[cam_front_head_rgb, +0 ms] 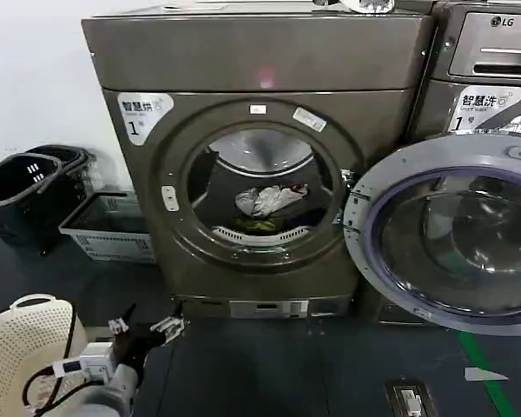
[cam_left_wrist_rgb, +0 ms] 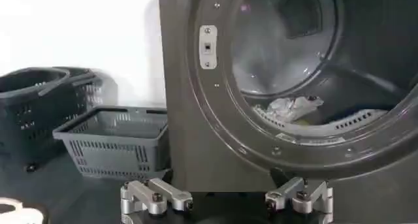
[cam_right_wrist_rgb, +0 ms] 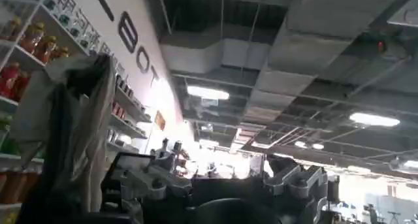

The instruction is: Grasp the clothes from the dryer.

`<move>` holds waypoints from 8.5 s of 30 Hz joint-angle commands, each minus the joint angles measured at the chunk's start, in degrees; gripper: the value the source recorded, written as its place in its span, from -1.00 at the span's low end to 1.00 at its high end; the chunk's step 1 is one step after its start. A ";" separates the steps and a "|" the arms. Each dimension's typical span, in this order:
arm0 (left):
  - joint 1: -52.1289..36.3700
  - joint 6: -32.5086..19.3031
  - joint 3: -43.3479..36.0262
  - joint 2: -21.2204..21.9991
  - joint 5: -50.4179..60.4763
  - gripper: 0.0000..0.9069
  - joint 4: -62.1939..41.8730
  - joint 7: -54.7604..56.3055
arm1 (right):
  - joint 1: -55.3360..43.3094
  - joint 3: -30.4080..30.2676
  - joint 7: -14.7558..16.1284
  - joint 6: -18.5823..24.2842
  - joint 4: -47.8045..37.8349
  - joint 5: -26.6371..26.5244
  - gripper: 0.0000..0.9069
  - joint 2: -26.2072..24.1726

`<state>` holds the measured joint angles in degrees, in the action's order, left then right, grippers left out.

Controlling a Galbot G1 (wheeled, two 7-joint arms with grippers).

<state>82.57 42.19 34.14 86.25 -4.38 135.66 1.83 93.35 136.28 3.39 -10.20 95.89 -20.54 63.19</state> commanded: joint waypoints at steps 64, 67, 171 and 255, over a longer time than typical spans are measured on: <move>-1.38 2.81 -1.75 -0.79 -0.57 1.00 -0.48 2.03 | 0.23 0.96 -3.11 1.00 -0.75 -1.36 1.00 0.09; -1.39 2.81 -1.72 -0.80 -0.56 1.00 -0.27 1.97 | 0.29 1.31 -3.32 1.31 -1.14 -1.38 1.00 -0.16; -3.91 2.81 -3.16 -0.76 1.78 1.00 -3.14 1.48 | 0.57 1.88 -3.66 3.36 -0.94 -2.41 1.00 1.70; -43.21 -48.04 -2.69 -3.50 87.81 1.00 -41.73 -79.06 | -0.23 -2.69 -2.97 4.57 0.06 0.56 1.00 1.84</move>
<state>39.79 -5.14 31.59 82.98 83.61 97.11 -76.64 93.15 133.73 0.45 -5.67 95.95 -20.04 64.94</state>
